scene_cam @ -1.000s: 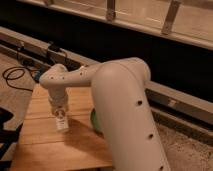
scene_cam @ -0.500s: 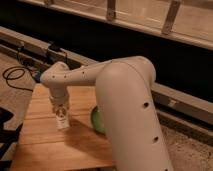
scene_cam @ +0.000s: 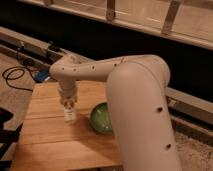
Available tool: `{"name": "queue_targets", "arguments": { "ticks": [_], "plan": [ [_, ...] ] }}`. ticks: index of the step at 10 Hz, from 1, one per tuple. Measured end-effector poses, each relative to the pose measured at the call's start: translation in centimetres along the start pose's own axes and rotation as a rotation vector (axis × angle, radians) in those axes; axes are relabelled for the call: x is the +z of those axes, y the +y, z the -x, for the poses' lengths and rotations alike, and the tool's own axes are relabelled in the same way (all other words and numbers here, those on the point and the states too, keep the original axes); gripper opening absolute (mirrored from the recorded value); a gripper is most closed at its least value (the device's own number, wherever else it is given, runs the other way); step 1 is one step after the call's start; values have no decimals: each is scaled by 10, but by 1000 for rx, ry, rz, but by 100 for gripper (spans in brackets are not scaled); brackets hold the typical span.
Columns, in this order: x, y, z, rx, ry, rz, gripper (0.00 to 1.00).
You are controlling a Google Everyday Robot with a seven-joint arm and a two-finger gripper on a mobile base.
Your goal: Place the bottle in the ceramic bowl
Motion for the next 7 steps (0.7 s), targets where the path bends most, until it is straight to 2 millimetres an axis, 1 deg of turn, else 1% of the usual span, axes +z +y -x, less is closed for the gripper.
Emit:
{"name": "queue_targets", "arguments": {
  "ticks": [1, 3, 4, 5, 7],
  "plan": [
    [-9, -16, -4, 21, -21, -4, 0],
    [-27, -62, -24, 79, -90, -4, 0],
    [-29, -76, -30, 99, -110, -2, 0],
    [-30, -98, -42, 137, -147, 7, 0],
    [-26, -118, -57, 183, -197, 17, 0]
  ]
}}
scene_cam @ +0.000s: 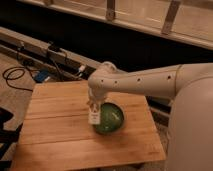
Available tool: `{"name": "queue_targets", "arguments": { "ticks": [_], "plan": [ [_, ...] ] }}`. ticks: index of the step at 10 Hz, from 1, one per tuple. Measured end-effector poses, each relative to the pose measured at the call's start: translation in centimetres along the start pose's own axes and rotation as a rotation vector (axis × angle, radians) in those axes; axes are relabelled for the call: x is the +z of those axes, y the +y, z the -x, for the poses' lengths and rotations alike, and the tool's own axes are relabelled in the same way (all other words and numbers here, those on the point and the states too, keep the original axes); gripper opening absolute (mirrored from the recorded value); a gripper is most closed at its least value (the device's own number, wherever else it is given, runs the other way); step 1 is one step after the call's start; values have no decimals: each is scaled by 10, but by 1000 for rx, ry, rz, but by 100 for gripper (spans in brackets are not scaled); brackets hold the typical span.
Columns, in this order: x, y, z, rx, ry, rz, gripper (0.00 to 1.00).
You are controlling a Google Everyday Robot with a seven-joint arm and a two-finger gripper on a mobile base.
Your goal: Place the bottle in the ceramic bowl
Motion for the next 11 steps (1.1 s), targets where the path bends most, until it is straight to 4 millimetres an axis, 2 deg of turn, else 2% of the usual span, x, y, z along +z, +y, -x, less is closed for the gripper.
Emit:
{"name": "queue_targets", "arguments": {
  "ticks": [3, 8, 9, 11],
  "plan": [
    [6, -23, -8, 62, -70, 39, 0],
    [5, -39, 10, 120, -120, 43, 0],
    [5, -36, 10, 114, -118, 45, 3],
    [4, -40, 10, 118, -120, 42, 21]
  ]
}}
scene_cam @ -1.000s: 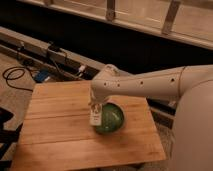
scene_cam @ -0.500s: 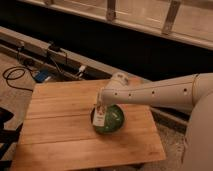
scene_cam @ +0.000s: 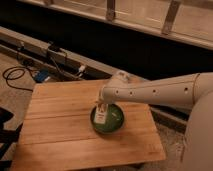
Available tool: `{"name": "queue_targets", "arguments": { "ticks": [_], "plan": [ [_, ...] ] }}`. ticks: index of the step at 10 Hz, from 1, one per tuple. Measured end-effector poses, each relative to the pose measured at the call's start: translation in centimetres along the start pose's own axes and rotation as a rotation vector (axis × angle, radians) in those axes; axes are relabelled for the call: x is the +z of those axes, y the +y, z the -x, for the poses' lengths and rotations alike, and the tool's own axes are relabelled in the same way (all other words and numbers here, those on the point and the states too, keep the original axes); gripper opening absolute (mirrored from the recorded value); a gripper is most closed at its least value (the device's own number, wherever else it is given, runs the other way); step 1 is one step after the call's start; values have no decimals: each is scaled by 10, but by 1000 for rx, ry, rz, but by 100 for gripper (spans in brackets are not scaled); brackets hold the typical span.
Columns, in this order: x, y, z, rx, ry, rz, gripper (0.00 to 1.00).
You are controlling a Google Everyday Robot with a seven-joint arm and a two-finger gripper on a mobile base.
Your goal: Place the bottle in the ceramic bowl
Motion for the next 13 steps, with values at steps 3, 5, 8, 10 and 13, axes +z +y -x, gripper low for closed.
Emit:
{"name": "queue_targets", "arguments": {
  "ticks": [3, 5, 8, 10, 13],
  "plan": [
    [1, 2, 0, -4, 1, 2, 52],
    [1, 2, 0, -4, 1, 2, 72],
    [1, 2, 0, -4, 1, 2, 80],
    [1, 2, 0, -3, 1, 2, 80],
    [1, 2, 0, -3, 1, 1, 80]
  ]
}}
